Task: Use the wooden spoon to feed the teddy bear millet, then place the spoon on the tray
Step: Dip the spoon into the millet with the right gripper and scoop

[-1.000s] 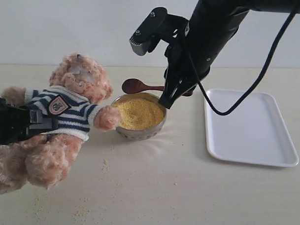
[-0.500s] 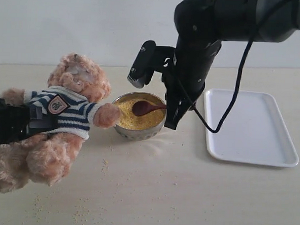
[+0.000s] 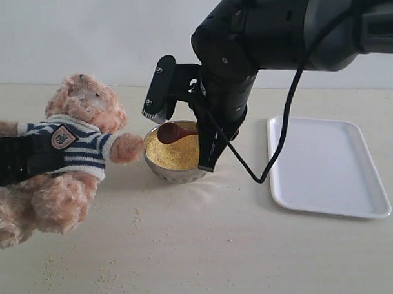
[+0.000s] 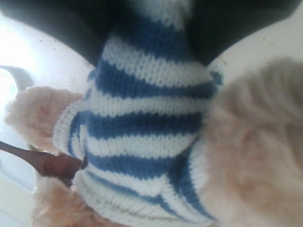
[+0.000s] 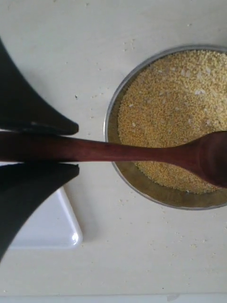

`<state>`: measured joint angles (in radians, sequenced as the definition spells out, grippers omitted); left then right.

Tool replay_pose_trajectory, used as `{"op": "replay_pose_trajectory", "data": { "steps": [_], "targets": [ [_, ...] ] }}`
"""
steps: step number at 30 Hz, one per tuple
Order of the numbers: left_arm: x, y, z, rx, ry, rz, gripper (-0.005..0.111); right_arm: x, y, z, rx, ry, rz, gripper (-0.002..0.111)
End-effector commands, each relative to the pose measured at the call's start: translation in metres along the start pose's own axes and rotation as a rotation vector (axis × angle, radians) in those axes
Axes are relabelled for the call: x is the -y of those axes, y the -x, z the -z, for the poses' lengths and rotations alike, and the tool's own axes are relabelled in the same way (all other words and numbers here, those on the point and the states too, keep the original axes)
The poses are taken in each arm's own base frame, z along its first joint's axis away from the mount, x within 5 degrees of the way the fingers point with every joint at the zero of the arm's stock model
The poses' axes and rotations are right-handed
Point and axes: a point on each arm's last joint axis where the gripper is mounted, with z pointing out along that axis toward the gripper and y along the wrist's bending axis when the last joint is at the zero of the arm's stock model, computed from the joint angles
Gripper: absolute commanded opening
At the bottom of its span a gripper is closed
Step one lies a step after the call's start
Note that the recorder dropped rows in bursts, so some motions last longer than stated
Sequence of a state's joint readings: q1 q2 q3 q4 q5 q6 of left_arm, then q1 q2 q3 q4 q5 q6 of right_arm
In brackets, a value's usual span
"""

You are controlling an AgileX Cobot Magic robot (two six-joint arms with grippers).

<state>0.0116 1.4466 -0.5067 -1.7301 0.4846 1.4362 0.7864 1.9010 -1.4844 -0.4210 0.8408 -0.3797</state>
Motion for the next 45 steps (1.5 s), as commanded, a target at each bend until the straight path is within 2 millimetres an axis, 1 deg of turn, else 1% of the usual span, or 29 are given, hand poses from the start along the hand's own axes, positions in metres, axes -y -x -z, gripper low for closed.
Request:
{"op": "replay_pose_trajectory", "data": {
  "steps": [1,3,6,10,16,23,33,40,45],
  "targets": [
    [0.005,0.003,0.002,0.015,-0.046,0.016,0.005,0.003,0.000,0.001,-0.001,-0.029,0.003,0.000],
    [0.005,0.003,0.002,0.015,-0.048,0.016,0.005,0.001,0.000,-0.003,-0.018,-0.021,0.007,0.000],
    [0.005,0.003,0.002,0.015,-0.048,0.016,0.005,-0.004,-0.001,-0.016,-0.060,0.007,0.016,0.000],
    [0.005,0.003,0.002,0.015,-0.048,0.016,0.005,-0.008,-0.001,-0.025,-0.078,0.021,0.003,0.000],
    [0.005,0.003,0.002,0.015,-0.047,0.016,0.005,-0.008,-0.001,-0.025,-0.070,0.026,-0.050,0.000],
    [0.005,0.003,0.002,0.015,-0.045,0.016,0.005,-0.014,0.002,-0.025,-0.050,0.091,-0.109,0.000],
    [0.005,0.003,0.002,0.015,-0.045,0.016,0.005,-0.015,0.000,-0.024,-0.071,0.099,-0.108,0.000],
    [0.004,0.003,0.002,0.016,-0.037,0.013,0.005,-0.009,0.001,-0.012,-0.032,0.071,-0.202,0.000],
    [0.004,0.003,0.002,0.016,-0.037,0.013,0.005,-0.006,0.000,-0.002,-0.017,0.060,-0.213,0.000]
  ]
}}
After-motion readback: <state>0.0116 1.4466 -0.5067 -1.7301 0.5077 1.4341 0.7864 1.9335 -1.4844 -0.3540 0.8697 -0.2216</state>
